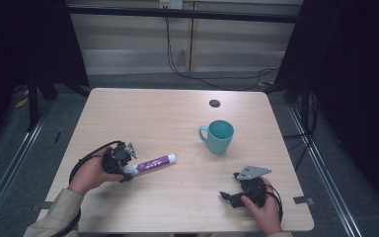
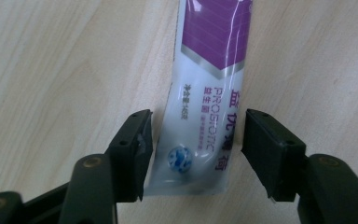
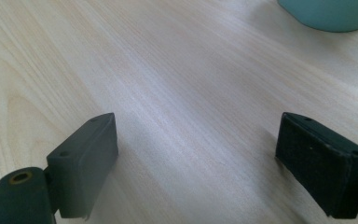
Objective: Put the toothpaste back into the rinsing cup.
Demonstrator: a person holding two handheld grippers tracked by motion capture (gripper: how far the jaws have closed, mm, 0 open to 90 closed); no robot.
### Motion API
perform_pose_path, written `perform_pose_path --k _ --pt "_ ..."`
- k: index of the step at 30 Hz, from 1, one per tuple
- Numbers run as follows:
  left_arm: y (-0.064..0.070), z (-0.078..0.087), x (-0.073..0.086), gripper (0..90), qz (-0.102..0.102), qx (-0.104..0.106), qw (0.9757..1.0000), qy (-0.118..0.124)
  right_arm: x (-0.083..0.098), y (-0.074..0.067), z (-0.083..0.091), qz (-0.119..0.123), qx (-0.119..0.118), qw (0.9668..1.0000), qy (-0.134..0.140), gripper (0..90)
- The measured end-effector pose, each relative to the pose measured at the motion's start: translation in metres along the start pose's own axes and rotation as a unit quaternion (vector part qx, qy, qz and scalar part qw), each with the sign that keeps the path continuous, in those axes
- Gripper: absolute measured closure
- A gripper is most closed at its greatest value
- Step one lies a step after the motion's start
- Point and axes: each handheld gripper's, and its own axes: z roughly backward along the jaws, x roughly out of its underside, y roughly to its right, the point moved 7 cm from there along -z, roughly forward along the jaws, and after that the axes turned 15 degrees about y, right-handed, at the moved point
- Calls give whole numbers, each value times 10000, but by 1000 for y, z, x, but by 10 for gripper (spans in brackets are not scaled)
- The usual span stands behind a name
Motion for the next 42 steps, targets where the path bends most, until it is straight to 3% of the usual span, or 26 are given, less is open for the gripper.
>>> perform_pose_path --k 3,6,10,15,16,18,19,21,23,28,29,30,33,35,38,39,42 --pt "-1 -2 -1 489 -62 24 9998 -160 0 0 0 2 1 10000 1 120" --pt "1 -2 -3 527 -122 194 9992 -325 0 0 0 2 0 10000 1 121" --pt "5 -3 -5 550 -300 103 9980 -539 0 0 0 -2 1 10000 -1 120" --pt "9 -2 -7 604 -228 -5 9981 -576 0 0 0 0 0 10000 -1 120" --pt "11 -1 -6 607 -156 107 9982 -561 0 0 0 1 0 10000 0 120" --pt "12 -1 -5 601 -185 196 9981 -553 0 0 0 1 0 10000 0 120" --pt "13 -1 -5 595 -347 278 9976 -538 0 0 0 -2 0 10000 0 120" --pt "11 -1 -5 578 -362 236 9981 -444 0 0 0 0 -1 10000 0 120" --pt "11 -2 -5 554 -338 333 9978 -470 0 0 0 0 -2 10000 1 120" --pt "8 -5 -10 440 -237 166 9990 -341 0 0 0 15 -11 10000 12 120" --pt "10 -7 -11 449 -255 254 9984 -436 0 0 0 22 -14 10000 16 120" --pt "11 -7 -12 522 -197 370 9981 -453 0 0 0 21 -13 10000 14 120" --pt "13 -8 -15 589 -240 304 9974 -605 0 0 -1 22 -14 10000 17 120" --pt "15 -8 -16 627 -203 201 9981 -540 0 0 -1 19 -13 10000 15 120" --pt "15 -3 -16 689 -244 247 9986 -391 0 0 -1 24 -12 10000 15 120" --pt "16 -3 -16 707 -117 223 9991 -336 0 0 -1 26 -11 10000 16 120" --pt "17 -1 -16 724 -68 278 9989 -377 0 0 -1 27 -11 10000 17 120"
